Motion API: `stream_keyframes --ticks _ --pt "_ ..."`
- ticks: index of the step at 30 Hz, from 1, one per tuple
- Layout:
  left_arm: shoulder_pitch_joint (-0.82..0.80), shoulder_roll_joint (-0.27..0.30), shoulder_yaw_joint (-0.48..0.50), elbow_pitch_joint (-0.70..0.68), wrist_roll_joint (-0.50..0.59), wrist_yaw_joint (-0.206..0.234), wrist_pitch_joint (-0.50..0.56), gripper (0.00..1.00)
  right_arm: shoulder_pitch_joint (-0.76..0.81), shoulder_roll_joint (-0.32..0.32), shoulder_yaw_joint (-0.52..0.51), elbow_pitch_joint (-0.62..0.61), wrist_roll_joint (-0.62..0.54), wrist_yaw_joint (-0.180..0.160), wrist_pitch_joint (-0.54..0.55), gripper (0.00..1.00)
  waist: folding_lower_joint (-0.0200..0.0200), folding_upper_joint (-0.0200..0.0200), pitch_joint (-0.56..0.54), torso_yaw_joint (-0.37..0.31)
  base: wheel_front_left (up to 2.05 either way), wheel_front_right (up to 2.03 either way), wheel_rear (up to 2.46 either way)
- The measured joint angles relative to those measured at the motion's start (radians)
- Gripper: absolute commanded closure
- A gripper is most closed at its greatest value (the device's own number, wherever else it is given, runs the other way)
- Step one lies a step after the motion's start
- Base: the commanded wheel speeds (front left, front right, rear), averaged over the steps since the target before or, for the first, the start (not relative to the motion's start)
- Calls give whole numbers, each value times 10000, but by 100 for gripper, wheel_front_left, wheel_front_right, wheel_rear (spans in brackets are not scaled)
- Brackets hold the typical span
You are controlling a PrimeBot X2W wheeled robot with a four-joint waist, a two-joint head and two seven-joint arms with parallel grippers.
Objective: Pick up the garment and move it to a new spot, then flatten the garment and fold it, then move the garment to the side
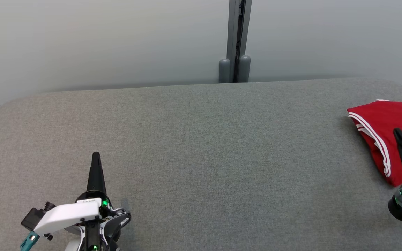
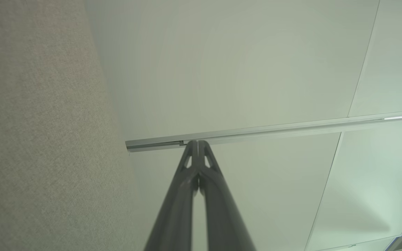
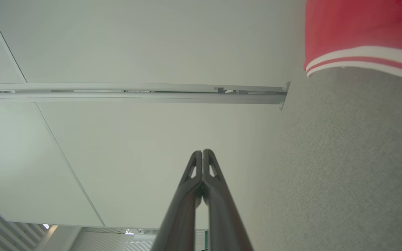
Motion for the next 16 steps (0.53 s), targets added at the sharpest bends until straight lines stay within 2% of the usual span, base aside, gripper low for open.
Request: stream_keyframes --ticks 16 --pt "0 0 2 0 -13 -2 0 100 0 -8 19 0 10 0 -12 100 0 0 0 0 0 0 0"
